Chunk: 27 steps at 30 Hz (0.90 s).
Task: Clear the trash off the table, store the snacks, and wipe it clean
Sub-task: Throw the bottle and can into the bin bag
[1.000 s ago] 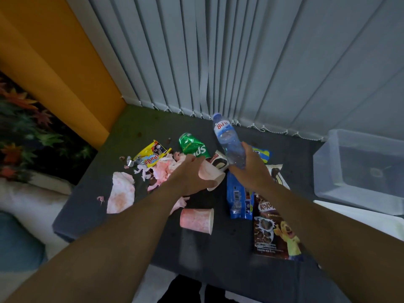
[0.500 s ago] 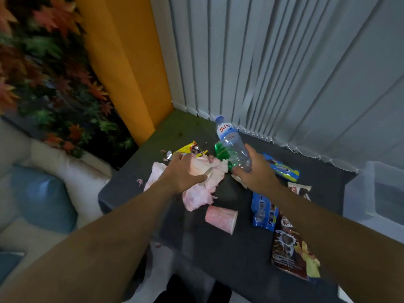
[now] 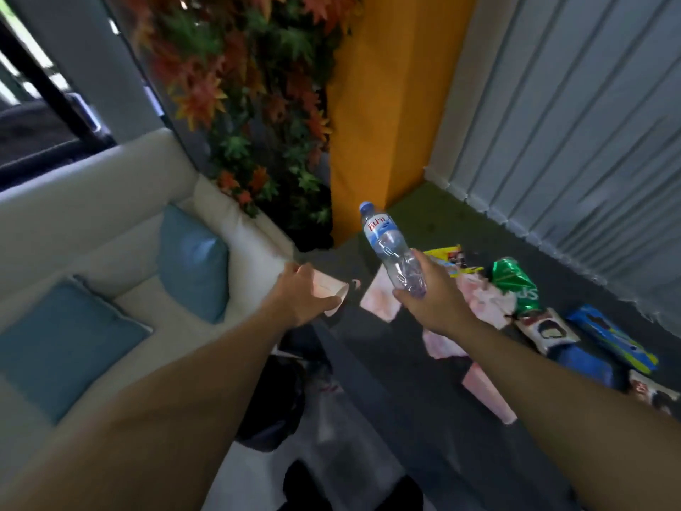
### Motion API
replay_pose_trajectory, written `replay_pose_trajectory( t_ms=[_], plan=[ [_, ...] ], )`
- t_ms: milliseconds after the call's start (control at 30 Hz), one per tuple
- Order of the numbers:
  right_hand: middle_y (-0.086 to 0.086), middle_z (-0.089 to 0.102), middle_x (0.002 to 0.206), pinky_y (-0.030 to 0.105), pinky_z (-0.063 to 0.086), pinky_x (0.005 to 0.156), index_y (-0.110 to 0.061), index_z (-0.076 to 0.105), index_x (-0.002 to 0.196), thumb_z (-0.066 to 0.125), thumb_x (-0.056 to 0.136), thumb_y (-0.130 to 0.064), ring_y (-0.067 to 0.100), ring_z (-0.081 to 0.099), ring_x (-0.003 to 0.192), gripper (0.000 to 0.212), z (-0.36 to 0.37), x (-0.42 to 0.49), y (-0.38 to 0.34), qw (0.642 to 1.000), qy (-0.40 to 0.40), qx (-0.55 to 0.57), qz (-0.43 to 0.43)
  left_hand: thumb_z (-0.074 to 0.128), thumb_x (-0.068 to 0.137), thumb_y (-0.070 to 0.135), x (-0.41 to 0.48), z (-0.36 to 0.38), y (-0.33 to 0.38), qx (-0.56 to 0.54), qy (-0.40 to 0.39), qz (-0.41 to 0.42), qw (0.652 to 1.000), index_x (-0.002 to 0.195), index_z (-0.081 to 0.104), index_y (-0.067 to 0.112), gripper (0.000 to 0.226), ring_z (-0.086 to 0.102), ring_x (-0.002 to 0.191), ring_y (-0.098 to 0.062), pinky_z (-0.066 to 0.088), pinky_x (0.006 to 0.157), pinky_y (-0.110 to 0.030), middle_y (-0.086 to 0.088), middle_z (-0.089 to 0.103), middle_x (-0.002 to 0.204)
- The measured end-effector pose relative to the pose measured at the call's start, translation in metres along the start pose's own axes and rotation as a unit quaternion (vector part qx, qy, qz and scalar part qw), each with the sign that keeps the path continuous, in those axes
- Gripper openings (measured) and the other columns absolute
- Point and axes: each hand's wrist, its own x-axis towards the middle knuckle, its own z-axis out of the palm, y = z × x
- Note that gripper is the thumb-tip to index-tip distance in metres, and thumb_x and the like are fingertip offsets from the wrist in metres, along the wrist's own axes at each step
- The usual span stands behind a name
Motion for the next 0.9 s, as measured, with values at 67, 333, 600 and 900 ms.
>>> replay_pose_trajectory(
  t_ms=[67,333,600,900],
  plan=[
    [0.0,0.052,0.136,0.033,0.044,0.099,-0.024,0.036,0.149,0.077,0.08,-0.033,0.016,0.052,0.121,0.08,0.03,0.005,-0.021,1.0,-0.015,-0.002,-0.005,0.073,0.072,0.063,-0.004,-0.008,-0.036,-0.012,0.003,-0.021,1.0,0.138,0.046,0.014,0.086,0.05,0.118,-0.033,0.044,0.104,-0.044,-0.011,0.041,0.129],
    [0.005,0.048,0.137,0.026,0.039,0.098,-0.029,0.025,0.154,0.074,0.083,-0.04,0.02,0.052,0.124,0.087,0.137,0.013,-0.07,0.991,-0.122,-0.056,0.006,0.076,0.075,0.06,-0.022,-0.007,-0.153,-0.037,0.006,-0.116,0.993,0.133,0.049,0.009,0.081,0.05,0.118,-0.036,0.042,0.097,-0.039,-0.015,0.041,0.13],
    [0.007,0.054,0.131,0.034,0.046,0.097,-0.024,0.033,0.152,0.078,0.08,-0.031,0.025,0.057,0.117,0.085,0.222,-0.008,-0.073,0.969,-0.229,-0.085,0.029,0.072,0.073,0.066,-0.038,0.035,-0.234,-0.046,-0.046,-0.18,0.981,0.131,0.048,0.012,0.083,0.051,0.118,-0.036,0.043,0.095,-0.041,-0.013,0.044,0.127],
    [0.007,0.056,0.133,0.02,0.038,0.089,-0.019,0.046,0.144,0.075,0.081,-0.023,0.027,0.054,0.121,0.07,0.309,-0.019,-0.025,0.939,-0.307,-0.132,0.085,0.067,0.074,0.07,-0.025,0.119,-0.294,-0.074,-0.096,-0.26,0.958,0.138,0.045,0.011,0.089,0.054,0.119,-0.035,0.045,0.094,-0.041,-0.013,0.041,0.134]
  ],
)
